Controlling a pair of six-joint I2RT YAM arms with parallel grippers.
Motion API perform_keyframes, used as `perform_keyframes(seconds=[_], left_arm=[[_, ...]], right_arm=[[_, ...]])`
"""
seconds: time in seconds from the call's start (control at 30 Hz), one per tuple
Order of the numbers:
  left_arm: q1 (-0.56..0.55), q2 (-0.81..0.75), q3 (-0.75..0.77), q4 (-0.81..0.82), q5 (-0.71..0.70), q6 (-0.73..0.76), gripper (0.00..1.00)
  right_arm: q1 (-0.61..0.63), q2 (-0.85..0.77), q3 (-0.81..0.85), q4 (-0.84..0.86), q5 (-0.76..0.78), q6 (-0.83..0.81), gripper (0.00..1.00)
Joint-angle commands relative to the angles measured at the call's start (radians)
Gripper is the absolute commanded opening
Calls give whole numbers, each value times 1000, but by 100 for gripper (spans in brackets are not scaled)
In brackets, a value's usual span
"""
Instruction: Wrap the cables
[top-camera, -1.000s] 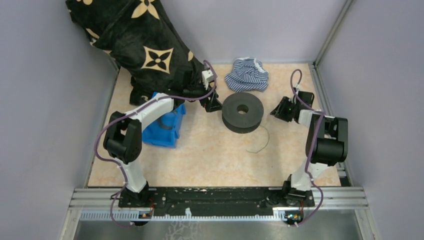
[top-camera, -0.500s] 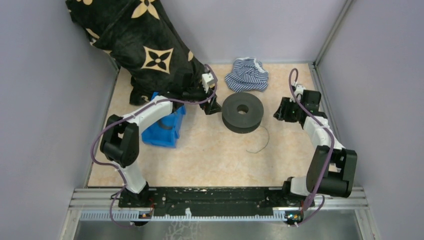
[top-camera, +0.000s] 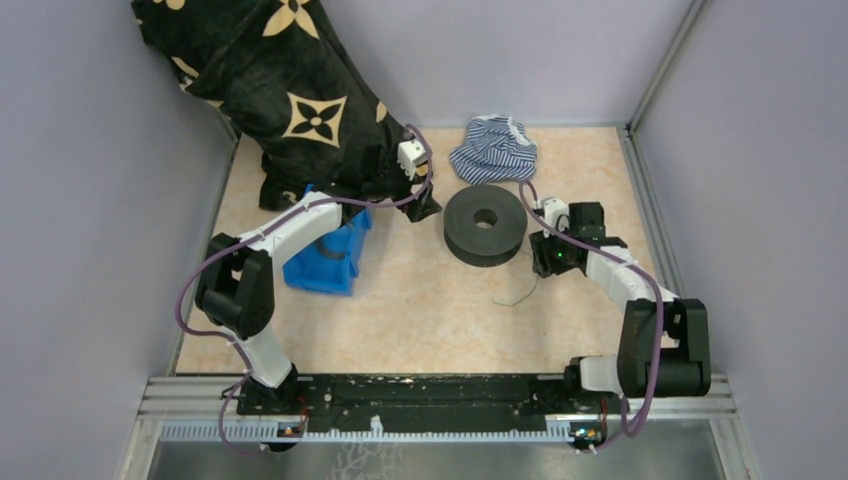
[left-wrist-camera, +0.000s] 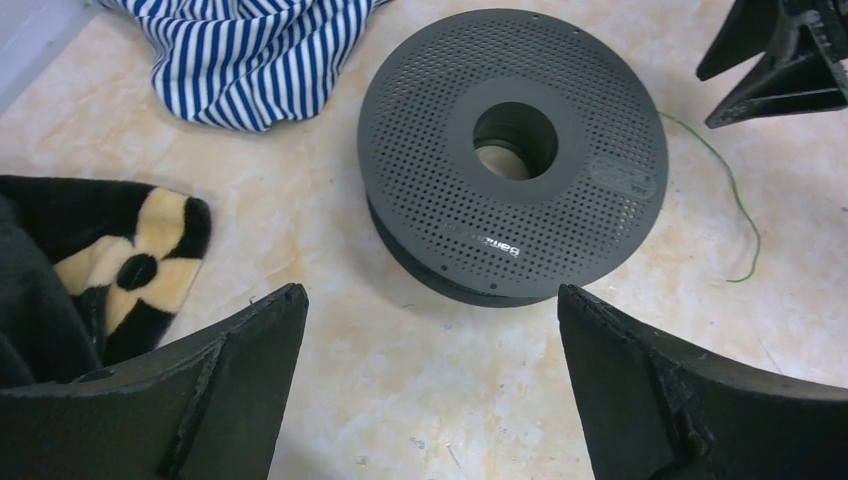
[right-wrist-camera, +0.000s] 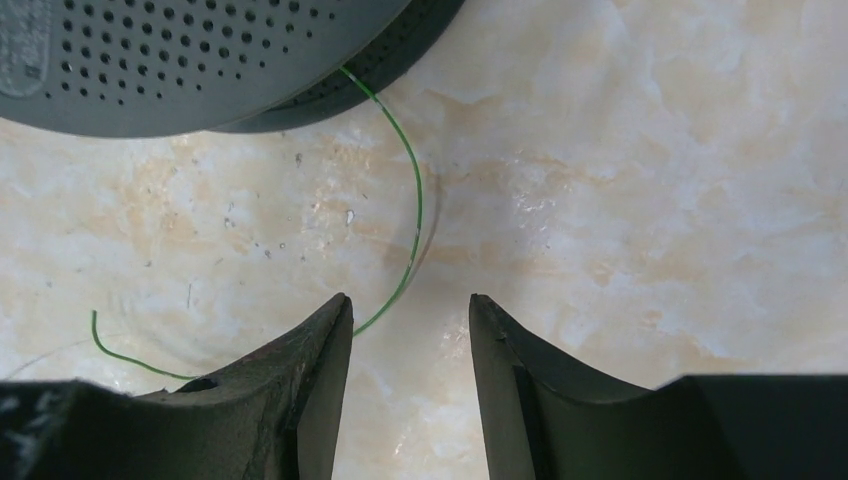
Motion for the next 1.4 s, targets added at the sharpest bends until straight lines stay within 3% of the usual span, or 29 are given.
perform_keyframes(seconds=[0.0, 0.43, 0.77, 1.1, 1.37], left_arm=[[8, -36, -11, 18, -75, 24, 100], [15, -59, -51, 48, -107, 25, 100], [30, -55, -55, 64, -88, 16, 100], [50, -86, -82, 65, -73, 36, 100], [55, -105, -106, 70, -63, 55, 100]], right_arm=[[27, 1, -17, 80, 34, -78, 47], [67, 94, -16, 136, 127, -82, 44], [68, 166, 29, 159, 256, -53, 34], [68, 315, 219, 130, 350, 19, 20], [68, 466, 367, 120, 376, 50, 15]])
